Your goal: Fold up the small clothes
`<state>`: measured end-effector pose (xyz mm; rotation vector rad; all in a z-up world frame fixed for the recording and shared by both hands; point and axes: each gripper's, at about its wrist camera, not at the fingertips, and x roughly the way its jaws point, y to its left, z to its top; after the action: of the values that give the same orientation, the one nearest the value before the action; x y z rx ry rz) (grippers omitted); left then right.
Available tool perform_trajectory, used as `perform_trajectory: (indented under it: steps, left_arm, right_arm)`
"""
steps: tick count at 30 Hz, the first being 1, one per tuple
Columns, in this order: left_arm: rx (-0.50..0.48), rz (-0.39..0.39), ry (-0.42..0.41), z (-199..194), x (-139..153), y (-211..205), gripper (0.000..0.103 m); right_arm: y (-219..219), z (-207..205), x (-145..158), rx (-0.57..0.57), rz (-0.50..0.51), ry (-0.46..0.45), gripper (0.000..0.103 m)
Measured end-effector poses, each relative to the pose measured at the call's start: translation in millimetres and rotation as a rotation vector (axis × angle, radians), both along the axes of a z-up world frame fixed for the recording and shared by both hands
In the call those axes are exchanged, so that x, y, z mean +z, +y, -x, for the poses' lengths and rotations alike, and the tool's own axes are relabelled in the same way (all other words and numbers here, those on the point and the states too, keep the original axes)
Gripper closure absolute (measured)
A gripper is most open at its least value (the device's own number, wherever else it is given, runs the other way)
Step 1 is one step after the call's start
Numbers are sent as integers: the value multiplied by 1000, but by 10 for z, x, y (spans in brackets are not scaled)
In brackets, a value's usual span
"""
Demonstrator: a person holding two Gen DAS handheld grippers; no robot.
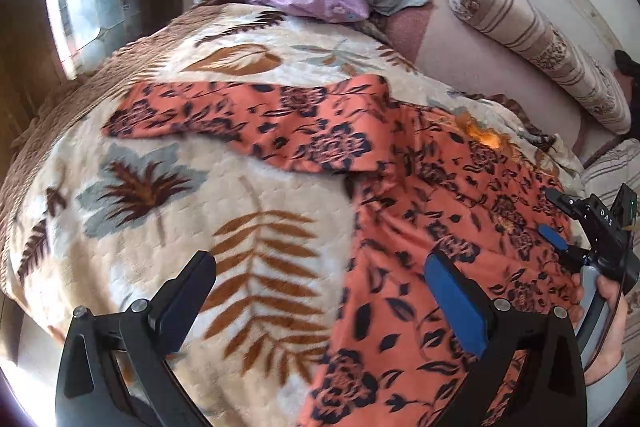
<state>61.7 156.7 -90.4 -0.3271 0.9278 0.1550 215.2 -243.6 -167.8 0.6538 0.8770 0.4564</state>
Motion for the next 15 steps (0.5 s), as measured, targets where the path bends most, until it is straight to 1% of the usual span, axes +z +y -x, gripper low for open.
perform_trajectory:
  steps: [3,5,6,7,8,9,10,11,12,13,15]
  left_arm:
    - [-107,103,-23,-496,36,-367,0]
    - [-174,198,-15,-860,-12,-590,0]
    - [-182,258,7,-1060,-84,-661,0]
    - [-170,308,31,-1251,-173,-714,0]
    - [-163,334,40,-1399,-249,-769,0]
    - [-158,333,55,-1576,-340,-797,2]
    - [-141,304,81,-1709,-434,-809,7]
    - [-106,258,107,-1808,-528,-796,9]
    - [-63,234,124,-1867,-618,-757,13]
    - [-23,239,140,-1888,-695,-696,14]
    - [20,307,163,-1922,-822,-599,14]
  right_arm:
    - [-301,135,100,-30,-30,-11,20]
    - [-463,183,79,-57,-56,2,20]
    - [-557,243,63,-66,-62,8,20]
    - [-636,304,42,-72,-68,13,20]
    - [-703,368,16,-74,-76,14,20]
    - [-765,420,-8,-79,-79,15,20]
    - [-825,459,-31,-88,-82,18,20]
    - [-901,497,-52,-97,-91,24,20]
    - [-969,523,-65,-105,-100,27,20]
    - [-1067,567,-67,-116,-104,27,20]
    - [-1179,589,-85,-138,-113,30,20]
